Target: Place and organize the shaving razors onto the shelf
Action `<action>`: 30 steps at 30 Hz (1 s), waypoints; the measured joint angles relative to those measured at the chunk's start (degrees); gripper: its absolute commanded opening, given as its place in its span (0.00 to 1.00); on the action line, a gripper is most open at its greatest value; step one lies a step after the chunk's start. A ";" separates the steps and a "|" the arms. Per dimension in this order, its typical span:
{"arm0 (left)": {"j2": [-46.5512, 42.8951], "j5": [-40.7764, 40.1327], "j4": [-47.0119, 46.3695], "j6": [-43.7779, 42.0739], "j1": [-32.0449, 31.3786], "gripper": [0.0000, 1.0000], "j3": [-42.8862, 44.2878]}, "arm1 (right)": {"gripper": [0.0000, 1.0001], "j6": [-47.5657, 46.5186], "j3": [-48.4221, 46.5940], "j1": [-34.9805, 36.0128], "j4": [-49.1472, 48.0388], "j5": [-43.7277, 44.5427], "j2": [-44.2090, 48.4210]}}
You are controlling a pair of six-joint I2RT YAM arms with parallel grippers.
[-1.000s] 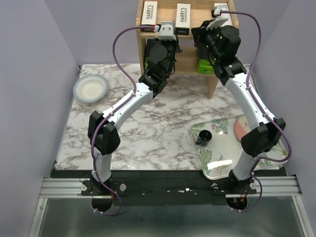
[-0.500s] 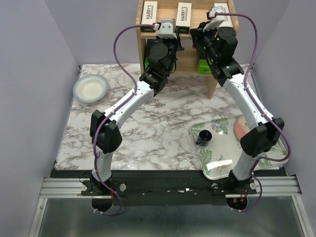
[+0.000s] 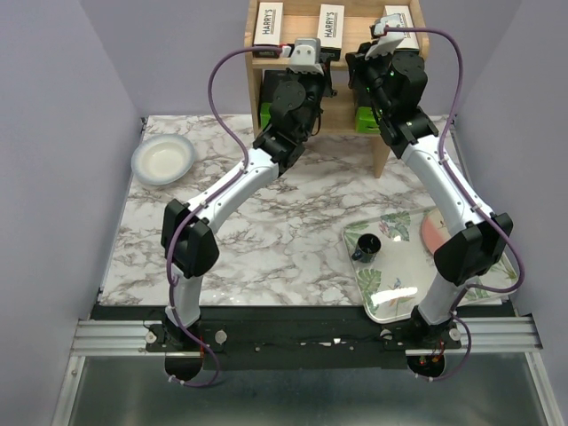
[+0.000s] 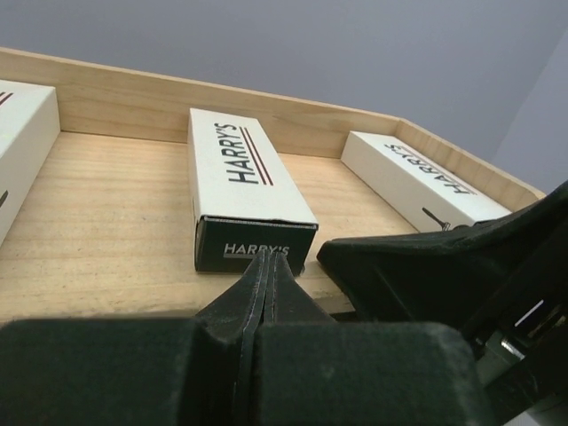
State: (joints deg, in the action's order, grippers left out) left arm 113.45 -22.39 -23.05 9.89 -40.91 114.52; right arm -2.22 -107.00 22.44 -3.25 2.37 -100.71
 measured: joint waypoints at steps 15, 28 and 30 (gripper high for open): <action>-6.36 -3.19 0.22 -4.26 1.20 0.00 -3.39 | 0.01 -0.39 0.22 0.00 -0.17 0.92 0.17; 2.80 -3.56 5.66 -1.64 2.60 0.00 5.11 | 0.01 -0.42 0.22 0.00 -0.17 1.01 0.17; 2.84 -3.04 5.99 -1.18 2.60 0.00 5.27 | 0.01 -0.42 0.22 0.00 -0.17 1.01 0.17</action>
State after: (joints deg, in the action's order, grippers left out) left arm 116.29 -25.43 -17.06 8.71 -38.30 119.79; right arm -2.63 -106.78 22.44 -3.42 3.38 -100.53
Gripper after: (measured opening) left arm 0.007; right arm 0.009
